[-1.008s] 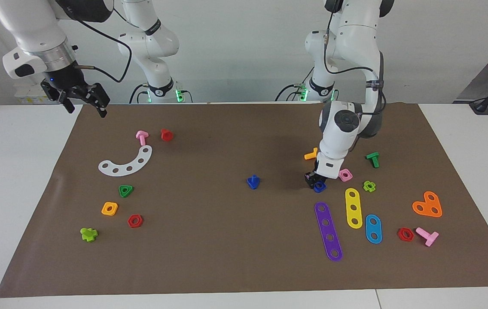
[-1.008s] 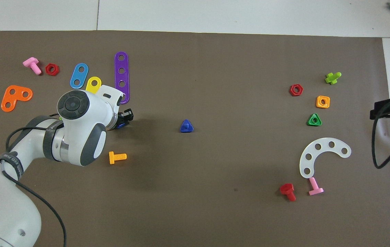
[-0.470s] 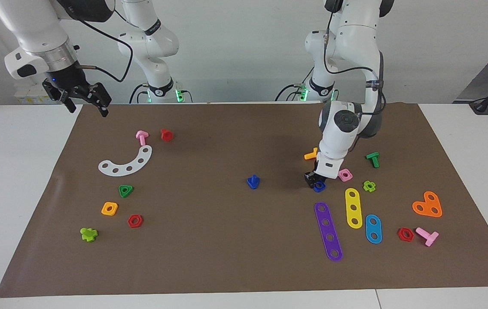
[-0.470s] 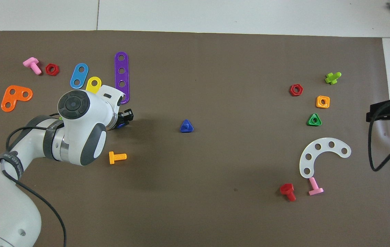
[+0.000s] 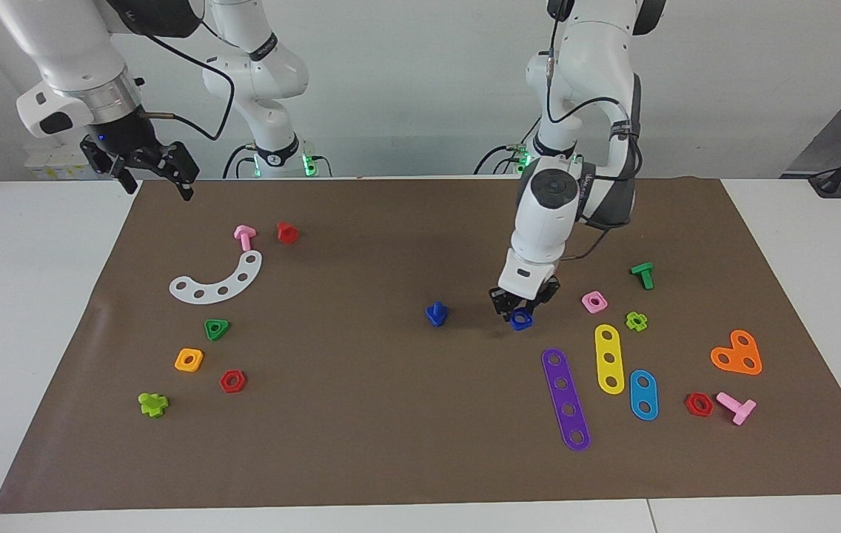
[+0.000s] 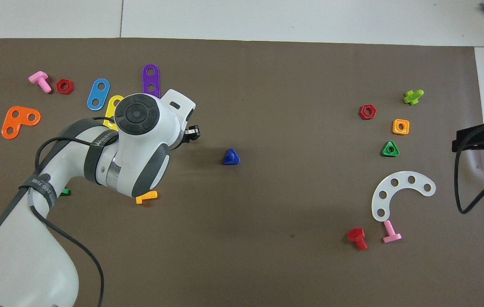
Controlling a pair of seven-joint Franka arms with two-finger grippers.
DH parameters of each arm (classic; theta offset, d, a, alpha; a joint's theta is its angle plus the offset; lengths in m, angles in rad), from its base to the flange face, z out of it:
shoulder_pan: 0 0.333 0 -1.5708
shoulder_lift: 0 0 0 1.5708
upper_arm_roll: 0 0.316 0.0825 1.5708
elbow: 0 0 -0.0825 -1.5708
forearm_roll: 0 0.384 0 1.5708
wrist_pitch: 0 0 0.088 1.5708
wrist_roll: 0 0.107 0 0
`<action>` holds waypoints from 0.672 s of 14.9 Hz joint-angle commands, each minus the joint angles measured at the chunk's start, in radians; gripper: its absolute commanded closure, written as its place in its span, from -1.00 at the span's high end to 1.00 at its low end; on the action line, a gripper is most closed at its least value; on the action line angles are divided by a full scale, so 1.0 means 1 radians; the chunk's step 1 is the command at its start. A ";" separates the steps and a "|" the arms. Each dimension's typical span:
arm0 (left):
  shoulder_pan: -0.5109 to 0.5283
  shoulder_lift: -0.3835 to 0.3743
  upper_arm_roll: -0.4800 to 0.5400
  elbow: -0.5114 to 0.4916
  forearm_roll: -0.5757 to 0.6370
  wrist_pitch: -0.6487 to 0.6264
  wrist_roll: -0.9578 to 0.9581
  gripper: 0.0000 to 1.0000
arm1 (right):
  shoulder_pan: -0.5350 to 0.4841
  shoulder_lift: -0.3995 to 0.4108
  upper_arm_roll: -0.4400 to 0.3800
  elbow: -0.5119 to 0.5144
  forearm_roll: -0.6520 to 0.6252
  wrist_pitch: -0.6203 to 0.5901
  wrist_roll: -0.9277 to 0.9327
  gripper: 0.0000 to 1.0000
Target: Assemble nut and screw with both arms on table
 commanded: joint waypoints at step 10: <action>-0.188 0.089 0.018 0.153 -0.068 -0.082 -0.018 -1.00 | -0.011 -0.008 0.010 -0.001 0.006 -0.016 -0.003 1.00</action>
